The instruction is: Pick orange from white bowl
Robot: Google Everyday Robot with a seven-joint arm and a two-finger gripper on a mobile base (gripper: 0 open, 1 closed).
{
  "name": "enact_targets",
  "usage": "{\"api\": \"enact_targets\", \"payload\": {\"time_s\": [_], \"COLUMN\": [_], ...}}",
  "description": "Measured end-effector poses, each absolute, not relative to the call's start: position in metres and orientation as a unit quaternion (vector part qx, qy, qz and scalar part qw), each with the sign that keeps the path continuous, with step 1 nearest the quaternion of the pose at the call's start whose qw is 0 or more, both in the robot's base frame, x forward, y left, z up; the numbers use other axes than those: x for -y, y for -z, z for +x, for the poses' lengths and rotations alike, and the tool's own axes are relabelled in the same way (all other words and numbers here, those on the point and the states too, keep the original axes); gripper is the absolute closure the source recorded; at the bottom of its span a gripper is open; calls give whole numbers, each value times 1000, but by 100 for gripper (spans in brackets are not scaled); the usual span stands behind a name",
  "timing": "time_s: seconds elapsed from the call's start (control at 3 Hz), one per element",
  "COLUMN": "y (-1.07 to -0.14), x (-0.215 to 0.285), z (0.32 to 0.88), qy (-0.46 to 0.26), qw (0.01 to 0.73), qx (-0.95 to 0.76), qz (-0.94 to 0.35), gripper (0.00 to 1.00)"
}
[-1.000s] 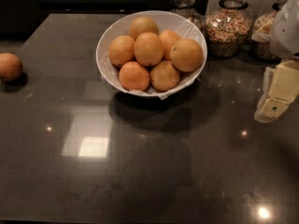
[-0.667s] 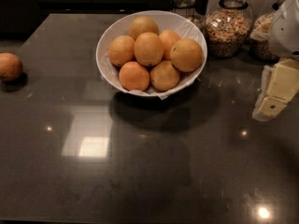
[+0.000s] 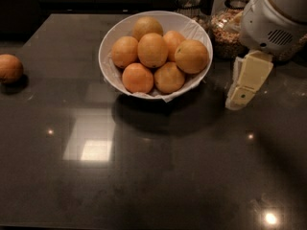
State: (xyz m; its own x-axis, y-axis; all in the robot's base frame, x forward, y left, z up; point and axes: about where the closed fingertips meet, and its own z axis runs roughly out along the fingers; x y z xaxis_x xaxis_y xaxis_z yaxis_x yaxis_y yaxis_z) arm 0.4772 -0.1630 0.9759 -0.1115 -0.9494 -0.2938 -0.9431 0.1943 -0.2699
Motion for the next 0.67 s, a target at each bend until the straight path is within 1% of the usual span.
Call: {"api": "enact_targets", "payload": {"time_s": [0.33,0.67], "y": [-972,-972], "x": [141,141], "z": [489,489], "qy": [-12,-12], "qw": [219,219], "qx": [-733,-733], "qz": [-644,-644], "gripper": [0,0]}}
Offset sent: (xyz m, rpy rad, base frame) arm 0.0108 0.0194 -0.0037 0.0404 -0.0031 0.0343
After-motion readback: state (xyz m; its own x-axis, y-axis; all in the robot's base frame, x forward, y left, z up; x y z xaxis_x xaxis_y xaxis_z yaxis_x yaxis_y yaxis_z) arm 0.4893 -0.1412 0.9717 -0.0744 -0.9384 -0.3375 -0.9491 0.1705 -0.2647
